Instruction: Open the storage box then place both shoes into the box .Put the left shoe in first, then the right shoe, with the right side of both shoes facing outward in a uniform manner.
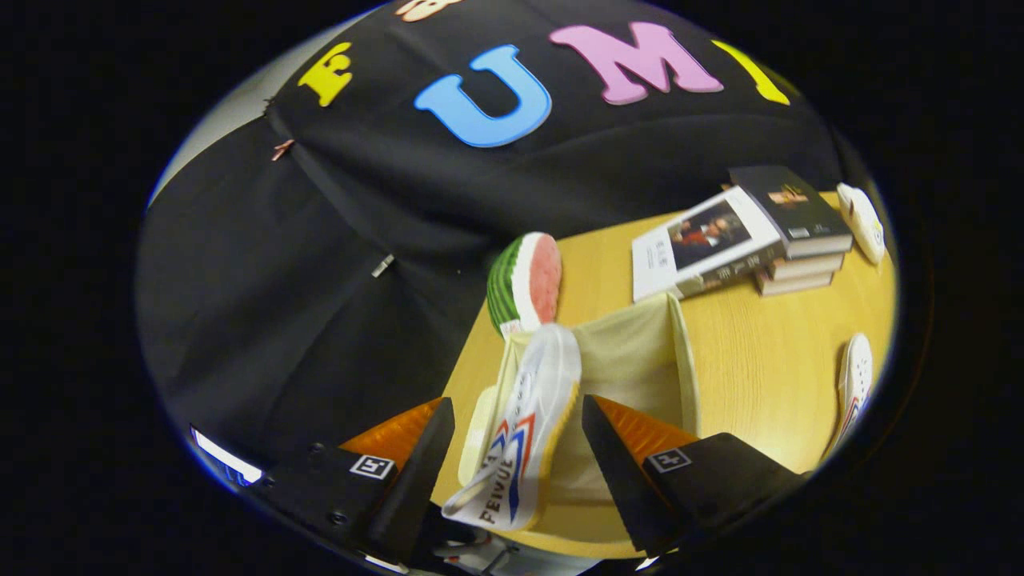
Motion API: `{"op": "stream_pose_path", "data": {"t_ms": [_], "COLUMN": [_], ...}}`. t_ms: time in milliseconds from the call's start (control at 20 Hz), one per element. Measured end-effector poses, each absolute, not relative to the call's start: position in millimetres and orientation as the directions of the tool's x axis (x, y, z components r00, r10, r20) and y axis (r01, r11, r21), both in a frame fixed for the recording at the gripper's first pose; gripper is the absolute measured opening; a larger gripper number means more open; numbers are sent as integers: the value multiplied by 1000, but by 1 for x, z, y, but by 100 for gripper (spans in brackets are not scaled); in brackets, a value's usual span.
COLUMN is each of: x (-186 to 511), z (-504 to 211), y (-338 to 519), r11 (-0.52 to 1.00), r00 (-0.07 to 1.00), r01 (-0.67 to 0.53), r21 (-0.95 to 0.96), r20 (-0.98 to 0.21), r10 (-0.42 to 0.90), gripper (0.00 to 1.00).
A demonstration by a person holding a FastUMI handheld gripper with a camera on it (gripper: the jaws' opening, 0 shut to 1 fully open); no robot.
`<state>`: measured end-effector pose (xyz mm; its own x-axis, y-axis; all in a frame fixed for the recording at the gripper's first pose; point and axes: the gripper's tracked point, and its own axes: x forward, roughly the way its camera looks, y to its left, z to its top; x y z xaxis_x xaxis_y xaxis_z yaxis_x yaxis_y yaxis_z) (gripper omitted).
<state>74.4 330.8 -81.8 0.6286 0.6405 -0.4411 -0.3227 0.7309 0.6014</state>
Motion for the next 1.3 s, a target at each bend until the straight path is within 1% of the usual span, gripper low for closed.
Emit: {"op": "stream_pose_path", "data": {"t_ms": [50, 100, 200, 250, 300, 400, 450, 550, 700, 850, 950, 1100, 1200, 1300], "x": [78, 85, 93, 102, 100, 72, 62, 66, 71, 75, 74, 73, 67, 63], "z": [-80, -86, -113, -122, -142, -188, -197, -194, -170, -142, -121, -104, -116, -137], "y": [343, 353, 356, 352, 347, 338, 339, 338, 322, 288, 255, 178, 118, 41], "r11": [705, 689, 714, 741, 777, 819, 813, 797, 777, 781, 795, 868, 924, 971], "r00": [615, 602, 576, 588, 568, 471, 457, 515, 555, 614, 656, 738, 767, 772], "r01": [-339, -331, -288, -273, -260, -268, -258, -219, -210, -201, -216, -220, -187, -138], "r21": [623, 645, 639, 614, 574, 507, 522, 564, 593, 591, 566, 446, 333, 196], "r20": [-420, -418, -480, -504, -560, -673, -676, -627, -582, -545, -519, -506, -538, -592], "r10": [667, 680, 662, 633, 603, 571, 578, 585, 594, 571, 548, 447, 350, 229], "gripper": [98, 98, 98, 96, 95, 97, 97, 97, 97, 97, 99, 99, 98, 99]}}
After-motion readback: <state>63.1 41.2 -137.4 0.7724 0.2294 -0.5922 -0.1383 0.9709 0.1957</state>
